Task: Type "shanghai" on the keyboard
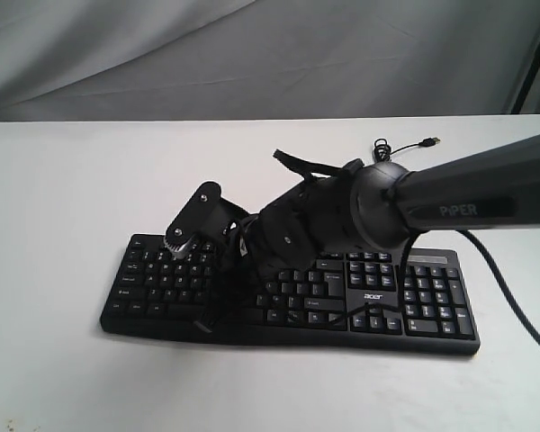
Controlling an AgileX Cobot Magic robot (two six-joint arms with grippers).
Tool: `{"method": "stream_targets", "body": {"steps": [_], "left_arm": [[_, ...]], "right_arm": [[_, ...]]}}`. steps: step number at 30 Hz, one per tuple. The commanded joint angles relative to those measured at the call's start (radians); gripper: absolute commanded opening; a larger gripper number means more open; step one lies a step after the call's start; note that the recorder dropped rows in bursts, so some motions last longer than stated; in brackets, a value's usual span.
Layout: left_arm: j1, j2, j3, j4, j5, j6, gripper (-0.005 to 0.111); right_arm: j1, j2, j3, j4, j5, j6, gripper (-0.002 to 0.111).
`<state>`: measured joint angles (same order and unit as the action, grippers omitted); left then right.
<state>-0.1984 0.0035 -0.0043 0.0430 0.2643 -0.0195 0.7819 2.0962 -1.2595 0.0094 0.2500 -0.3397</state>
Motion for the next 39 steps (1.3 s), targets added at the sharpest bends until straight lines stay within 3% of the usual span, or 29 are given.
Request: {"method": "stream_targets", "body": {"steps": [1,13,25,39], "left_arm": [[-0.004,-0.003,0.004,0.001,-0.005,-0.003,0.0],[-0.004,-0.003,0.004,0.001,-0.005,-0.003,0.0],[-0.004,-0.003,0.004,0.001,-0.005,-0.003,0.0],[-0.004,-0.003,0.004,0.001,-0.005,-0.003,0.0]], "right_arm": [[-0.002,0.005,0.006,-0.003,0.002,-0.005,0.0],[0.037,-0.063,-0.012,0.035,0.013,-0.003,0.0],[0.127,0.103,-0.279,0.051,0.007,-0.003,0.0],[0.123,0.144,-0.289,0.054,0.0,-0.011,0.0]]}}
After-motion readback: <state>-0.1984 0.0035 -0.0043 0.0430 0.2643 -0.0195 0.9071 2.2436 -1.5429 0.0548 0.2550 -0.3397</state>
